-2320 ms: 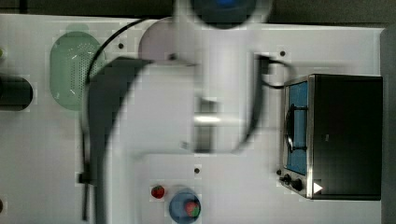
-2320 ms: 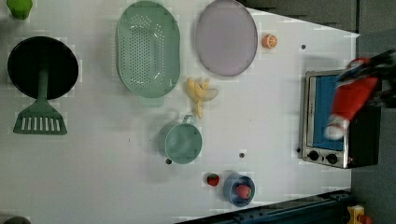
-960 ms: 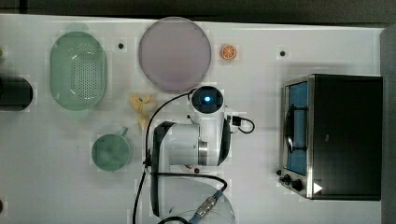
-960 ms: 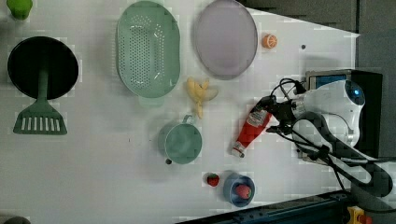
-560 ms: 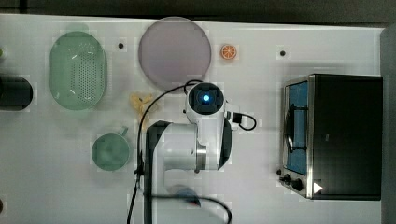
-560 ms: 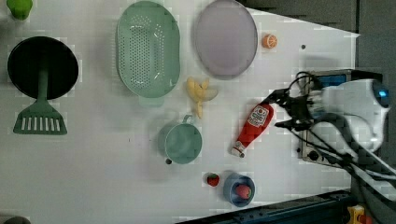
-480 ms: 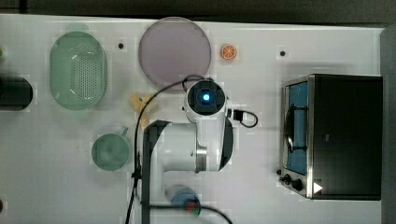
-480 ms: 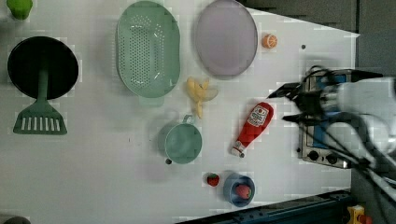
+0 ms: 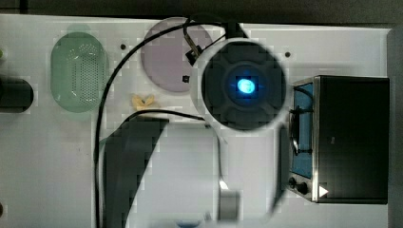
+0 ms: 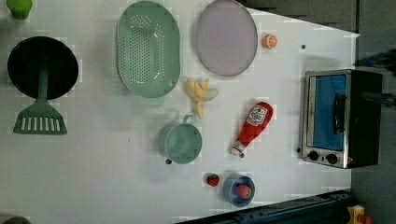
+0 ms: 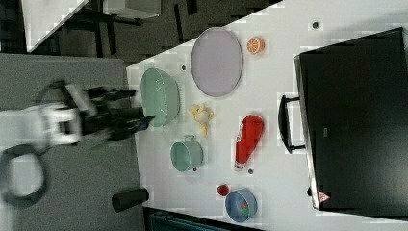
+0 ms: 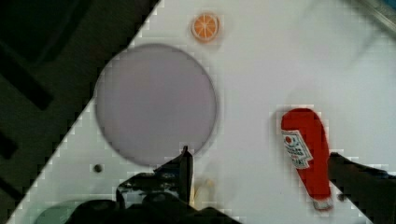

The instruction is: Pick Ketchup from oven and place it on table.

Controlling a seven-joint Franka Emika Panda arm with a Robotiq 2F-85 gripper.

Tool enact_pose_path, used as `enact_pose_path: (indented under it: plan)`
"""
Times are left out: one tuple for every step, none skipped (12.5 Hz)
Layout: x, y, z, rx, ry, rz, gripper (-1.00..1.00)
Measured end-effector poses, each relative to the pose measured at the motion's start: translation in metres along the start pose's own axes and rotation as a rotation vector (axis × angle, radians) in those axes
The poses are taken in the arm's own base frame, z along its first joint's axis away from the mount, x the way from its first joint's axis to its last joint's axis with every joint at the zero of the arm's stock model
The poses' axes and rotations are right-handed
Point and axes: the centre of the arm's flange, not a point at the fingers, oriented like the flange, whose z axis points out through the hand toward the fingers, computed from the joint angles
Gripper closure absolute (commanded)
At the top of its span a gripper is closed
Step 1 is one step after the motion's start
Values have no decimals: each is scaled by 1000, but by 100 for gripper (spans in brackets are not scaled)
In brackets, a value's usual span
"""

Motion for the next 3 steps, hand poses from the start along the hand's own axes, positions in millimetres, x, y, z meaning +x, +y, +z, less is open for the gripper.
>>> enact_pose_path:
  plan:
    - [1, 2, -35, 8, 16, -2, -100]
    - [-1, 3, -61, 14, 37, -10, -100]
    - [-5, 4, -81, 5, 27, -12, -100]
